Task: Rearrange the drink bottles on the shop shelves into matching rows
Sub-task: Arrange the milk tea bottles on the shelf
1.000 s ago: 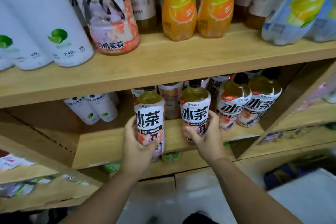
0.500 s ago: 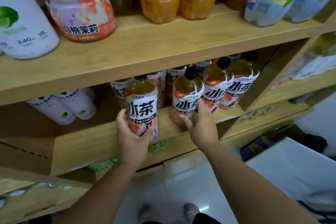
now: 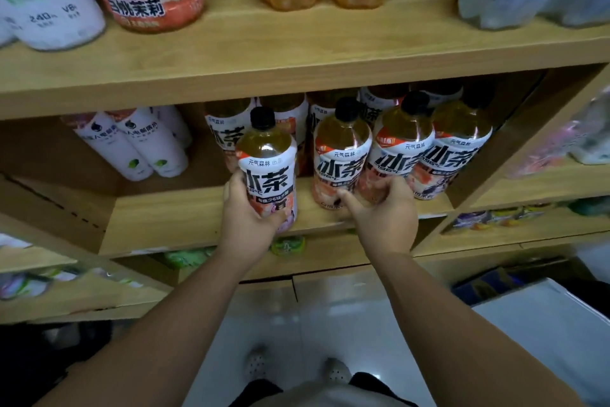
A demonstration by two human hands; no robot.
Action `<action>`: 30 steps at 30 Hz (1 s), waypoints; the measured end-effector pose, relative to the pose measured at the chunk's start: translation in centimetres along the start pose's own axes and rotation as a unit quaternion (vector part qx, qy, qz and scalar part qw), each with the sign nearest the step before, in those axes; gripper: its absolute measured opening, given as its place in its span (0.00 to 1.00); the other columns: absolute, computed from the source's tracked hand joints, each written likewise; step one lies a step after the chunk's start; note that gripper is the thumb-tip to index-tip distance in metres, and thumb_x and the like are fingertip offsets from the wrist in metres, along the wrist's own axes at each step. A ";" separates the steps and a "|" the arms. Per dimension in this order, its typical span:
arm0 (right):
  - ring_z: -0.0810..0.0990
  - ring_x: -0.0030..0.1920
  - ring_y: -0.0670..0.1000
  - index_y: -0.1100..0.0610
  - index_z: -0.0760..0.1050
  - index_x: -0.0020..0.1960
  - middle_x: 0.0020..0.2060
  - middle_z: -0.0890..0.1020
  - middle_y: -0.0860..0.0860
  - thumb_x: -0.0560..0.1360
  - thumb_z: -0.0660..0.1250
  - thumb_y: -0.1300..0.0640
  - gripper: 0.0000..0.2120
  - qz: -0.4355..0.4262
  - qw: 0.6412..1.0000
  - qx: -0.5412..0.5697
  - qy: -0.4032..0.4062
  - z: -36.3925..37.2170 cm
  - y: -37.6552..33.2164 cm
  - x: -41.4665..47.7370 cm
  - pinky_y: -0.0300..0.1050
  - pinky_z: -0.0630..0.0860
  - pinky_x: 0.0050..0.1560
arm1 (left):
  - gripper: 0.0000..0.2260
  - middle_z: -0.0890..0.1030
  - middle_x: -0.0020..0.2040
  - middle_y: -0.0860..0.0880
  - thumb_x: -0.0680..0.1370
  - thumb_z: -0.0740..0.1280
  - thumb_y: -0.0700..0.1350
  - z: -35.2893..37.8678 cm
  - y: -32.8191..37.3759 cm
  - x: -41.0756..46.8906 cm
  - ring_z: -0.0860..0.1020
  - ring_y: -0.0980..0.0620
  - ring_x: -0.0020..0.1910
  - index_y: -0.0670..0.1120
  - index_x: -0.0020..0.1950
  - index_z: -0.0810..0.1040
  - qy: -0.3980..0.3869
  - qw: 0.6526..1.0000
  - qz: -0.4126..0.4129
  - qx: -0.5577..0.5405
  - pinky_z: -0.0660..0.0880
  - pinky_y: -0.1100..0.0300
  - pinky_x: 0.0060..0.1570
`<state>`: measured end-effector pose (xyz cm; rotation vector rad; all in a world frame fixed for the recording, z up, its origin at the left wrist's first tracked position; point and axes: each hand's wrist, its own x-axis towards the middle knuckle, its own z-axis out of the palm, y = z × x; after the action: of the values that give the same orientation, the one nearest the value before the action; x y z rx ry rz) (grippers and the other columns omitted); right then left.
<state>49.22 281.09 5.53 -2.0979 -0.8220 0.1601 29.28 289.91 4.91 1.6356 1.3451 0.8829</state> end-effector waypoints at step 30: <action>0.54 0.81 0.61 0.54 0.38 0.84 0.81 0.52 0.59 0.64 0.79 0.36 0.66 0.042 0.996 0.069 -0.023 0.3 0.1 1.1 0.59 0.67 0.74 | 0.36 0.73 0.71 0.47 0.74 0.77 0.44 3.6 1.5 0.3 0.72 0.48 0.70 0.47 0.78 0.64 0.035 0.996 0.045 0.065 0.72 0.50 0.70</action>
<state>50.02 281.90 5.41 -2.0054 -0.7296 0.3029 33.15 289.50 4.74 1.7913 1.4133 0.9295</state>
